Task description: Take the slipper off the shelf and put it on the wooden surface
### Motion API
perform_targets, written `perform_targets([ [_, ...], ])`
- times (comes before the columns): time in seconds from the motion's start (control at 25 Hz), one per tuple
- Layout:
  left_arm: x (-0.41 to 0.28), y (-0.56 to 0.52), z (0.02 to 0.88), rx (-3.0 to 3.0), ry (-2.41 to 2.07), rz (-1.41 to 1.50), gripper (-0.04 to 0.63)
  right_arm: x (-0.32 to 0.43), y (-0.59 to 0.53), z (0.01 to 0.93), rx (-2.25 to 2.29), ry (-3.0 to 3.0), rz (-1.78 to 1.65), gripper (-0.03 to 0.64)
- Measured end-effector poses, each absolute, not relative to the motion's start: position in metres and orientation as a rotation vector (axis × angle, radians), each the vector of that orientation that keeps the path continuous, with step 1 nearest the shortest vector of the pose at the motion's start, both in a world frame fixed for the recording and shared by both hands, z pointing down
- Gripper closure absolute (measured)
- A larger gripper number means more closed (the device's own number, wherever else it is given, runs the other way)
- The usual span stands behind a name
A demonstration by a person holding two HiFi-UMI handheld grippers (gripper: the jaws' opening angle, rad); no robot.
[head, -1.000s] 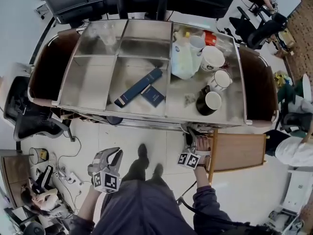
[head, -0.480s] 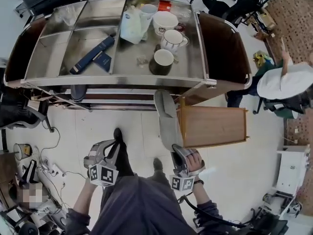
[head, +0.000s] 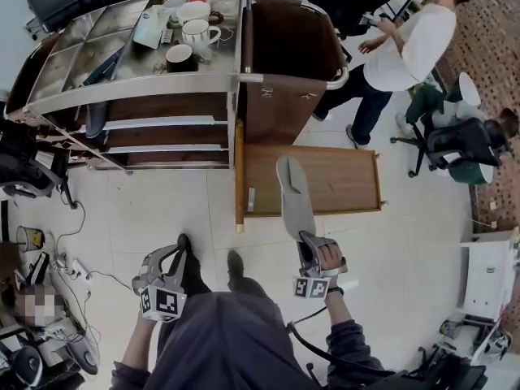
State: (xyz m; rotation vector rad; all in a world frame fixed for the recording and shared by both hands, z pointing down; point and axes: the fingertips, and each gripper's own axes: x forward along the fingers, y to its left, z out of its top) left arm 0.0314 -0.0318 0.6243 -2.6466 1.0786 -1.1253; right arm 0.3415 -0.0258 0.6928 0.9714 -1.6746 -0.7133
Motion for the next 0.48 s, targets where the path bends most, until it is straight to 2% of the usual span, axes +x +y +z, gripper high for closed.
perform_targets([
  [0.2,0.049,0.001,0.609,-2.572,1.094,-1.21,0.548,0.402,-0.034,0.771,0.941,-1.638,-0.602,0.586],
  [0.48,0.019,0.023,0.597,-2.456,1.272,-1.314,0.549,0.412,-0.065,0.855,0.787,-1.652,-0.527,0.563],
])
